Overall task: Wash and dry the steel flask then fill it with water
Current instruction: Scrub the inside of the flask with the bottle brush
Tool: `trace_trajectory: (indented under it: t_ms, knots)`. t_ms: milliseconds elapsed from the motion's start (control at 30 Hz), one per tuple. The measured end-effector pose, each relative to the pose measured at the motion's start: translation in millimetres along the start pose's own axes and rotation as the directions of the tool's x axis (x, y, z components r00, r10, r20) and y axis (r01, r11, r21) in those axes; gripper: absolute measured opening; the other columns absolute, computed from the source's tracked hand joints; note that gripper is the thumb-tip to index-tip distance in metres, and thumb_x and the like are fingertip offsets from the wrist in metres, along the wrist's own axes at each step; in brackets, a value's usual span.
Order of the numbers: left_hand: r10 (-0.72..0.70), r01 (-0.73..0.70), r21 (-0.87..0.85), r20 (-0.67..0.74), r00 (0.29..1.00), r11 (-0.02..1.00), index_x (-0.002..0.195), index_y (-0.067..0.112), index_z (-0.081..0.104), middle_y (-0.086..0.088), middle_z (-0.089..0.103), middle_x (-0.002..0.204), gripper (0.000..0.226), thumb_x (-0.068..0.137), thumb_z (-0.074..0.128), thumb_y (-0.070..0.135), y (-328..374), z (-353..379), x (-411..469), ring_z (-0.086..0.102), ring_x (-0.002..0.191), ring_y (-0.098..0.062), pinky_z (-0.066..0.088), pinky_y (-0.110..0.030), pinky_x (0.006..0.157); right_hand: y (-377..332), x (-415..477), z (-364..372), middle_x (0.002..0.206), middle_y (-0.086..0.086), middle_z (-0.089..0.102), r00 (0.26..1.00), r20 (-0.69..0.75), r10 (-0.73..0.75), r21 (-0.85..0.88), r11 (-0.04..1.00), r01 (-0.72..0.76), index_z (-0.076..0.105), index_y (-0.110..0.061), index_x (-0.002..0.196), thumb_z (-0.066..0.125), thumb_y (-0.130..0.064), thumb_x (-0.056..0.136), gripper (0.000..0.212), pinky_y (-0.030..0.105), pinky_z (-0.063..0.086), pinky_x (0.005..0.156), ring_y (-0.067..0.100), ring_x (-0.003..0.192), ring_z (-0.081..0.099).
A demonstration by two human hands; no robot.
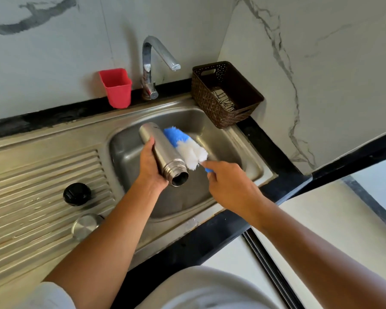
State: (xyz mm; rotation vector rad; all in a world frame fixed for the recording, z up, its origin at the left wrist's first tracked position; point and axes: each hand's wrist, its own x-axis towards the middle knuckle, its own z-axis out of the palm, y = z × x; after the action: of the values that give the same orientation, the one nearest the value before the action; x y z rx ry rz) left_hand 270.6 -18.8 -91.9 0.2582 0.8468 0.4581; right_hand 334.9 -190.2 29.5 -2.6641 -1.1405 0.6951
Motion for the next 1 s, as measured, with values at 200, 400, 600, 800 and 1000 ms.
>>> trace_trajectory:
  t_ms: [200, 400, 600, 800, 1000]
  knots:
    - [0.035, -0.036, -0.062, -0.021, 0.999, 0.997, 0.141, 0.013, 0.058, -0.018, 0.074, 0.123, 0.058, 0.098, 0.063, 0.052, 7.8, 5.0, 9.9, 0.072, 0.113, -0.037, 0.054, -0.056, 0.104, 9.0, -13.3, -3.3, 0.097, -0.003, 0.072, 0.997, -0.071, 0.003, 0.117, 0.993, 0.005, 0.051, -0.032, 0.151, 0.040, -0.019, 0.110, 0.045, 0.024, 0.053, 0.056, 0.007, 0.061, 0.063]
    - [-0.005, 0.001, 0.089, 0.043, 0.999, 0.996, 0.129, 0.014, 0.067, -0.011, 0.079, 0.101, 0.062, 0.103, 0.042, 0.065, -16.1, 23.3, -7.7, 0.077, 0.083, -0.028, 0.062, -0.039, 0.075, -8.2, -2.1, -0.5, 0.094, 0.010, 0.063, 0.985, -0.161, -0.053, -0.084, 0.996, 0.040, 0.052, -0.023, 0.147, 0.043, -0.016, 0.105, 0.043, 0.037, 0.051, 0.067, 0.025, 0.077, 0.061]
    - [0.021, -0.026, 0.090, 0.064, 0.998, 0.996, 0.129, 0.019, 0.069, -0.009, 0.077, 0.115, 0.051, 0.100, 0.057, 0.059, -8.9, 12.7, -5.0, 0.076, 0.099, -0.029, 0.060, -0.048, 0.093, -3.1, -27.8, -2.6, 0.094, 0.004, 0.071, 0.998, -0.047, -0.030, -0.077, 0.997, 0.027, 0.045, -0.031, 0.148, 0.042, -0.012, 0.104, 0.048, 0.046, 0.064, 0.067, 0.024, 0.074, 0.070]
    - [-0.002, 0.001, 0.128, 0.008, 1.000, 0.992, 0.123, 0.016, 0.069, -0.012, 0.080, 0.102, 0.045, 0.103, 0.051, 0.052, -17.4, 17.4, -11.7, 0.078, 0.087, -0.031, 0.060, -0.046, 0.089, -3.4, -7.2, -3.5, 0.092, 0.002, 0.066, 0.997, -0.069, -0.027, -0.124, 0.992, 0.019, 0.047, -0.026, 0.147, 0.045, -0.013, 0.104, 0.045, 0.042, 0.062, 0.068, 0.024, 0.075, 0.067]
    - [-0.028, 0.019, 0.111, 0.073, 0.997, 0.994, 0.134, 0.018, 0.067, -0.009, 0.078, 0.112, 0.067, 0.095, 0.053, 0.071, -19.0, 21.0, -14.5, 0.077, 0.093, -0.027, 0.062, -0.040, 0.082, -6.5, -11.7, 2.6, 0.089, 0.000, 0.061, 0.994, -0.084, -0.072, -0.122, 0.991, 0.062, 0.033, -0.034, 0.156, 0.044, -0.011, 0.102, 0.060, 0.043, 0.060, 0.062, 0.024, 0.073, 0.065]
